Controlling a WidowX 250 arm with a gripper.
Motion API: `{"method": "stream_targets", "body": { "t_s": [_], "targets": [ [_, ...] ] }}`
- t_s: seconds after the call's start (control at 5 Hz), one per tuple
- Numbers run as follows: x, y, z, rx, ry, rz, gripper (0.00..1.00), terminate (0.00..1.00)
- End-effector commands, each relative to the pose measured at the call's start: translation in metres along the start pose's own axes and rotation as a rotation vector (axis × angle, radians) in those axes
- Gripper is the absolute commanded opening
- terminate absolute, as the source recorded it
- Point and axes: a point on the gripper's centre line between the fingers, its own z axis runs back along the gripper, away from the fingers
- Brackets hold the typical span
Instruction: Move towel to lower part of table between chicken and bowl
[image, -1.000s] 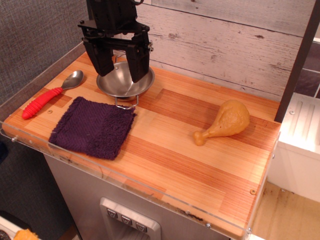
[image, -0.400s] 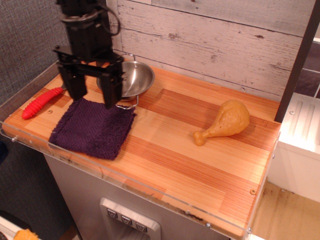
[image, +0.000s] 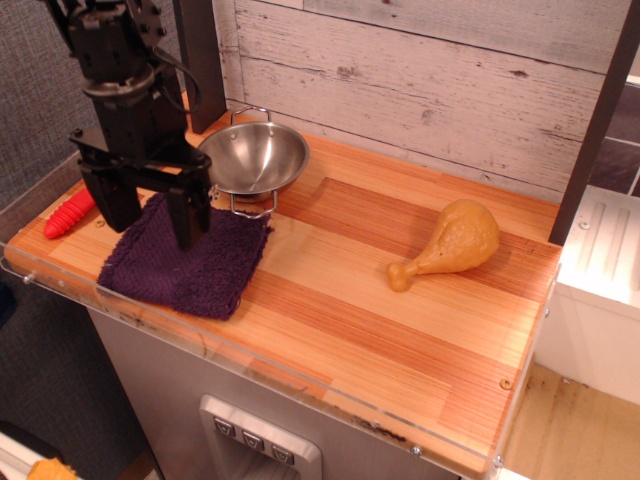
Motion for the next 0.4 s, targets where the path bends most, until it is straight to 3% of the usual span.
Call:
{"method": "stream_targets", "body": {
  "t_s": [0.0,0.2],
  "targets": [
    [0.0135,0.0113,-0.0171,0.021,-0.091,0.026,1.00,0.00],
    [0.0222,0.0143,-0.0213,0.005,-0.055,0.009,1.00,0.00]
  ]
}}
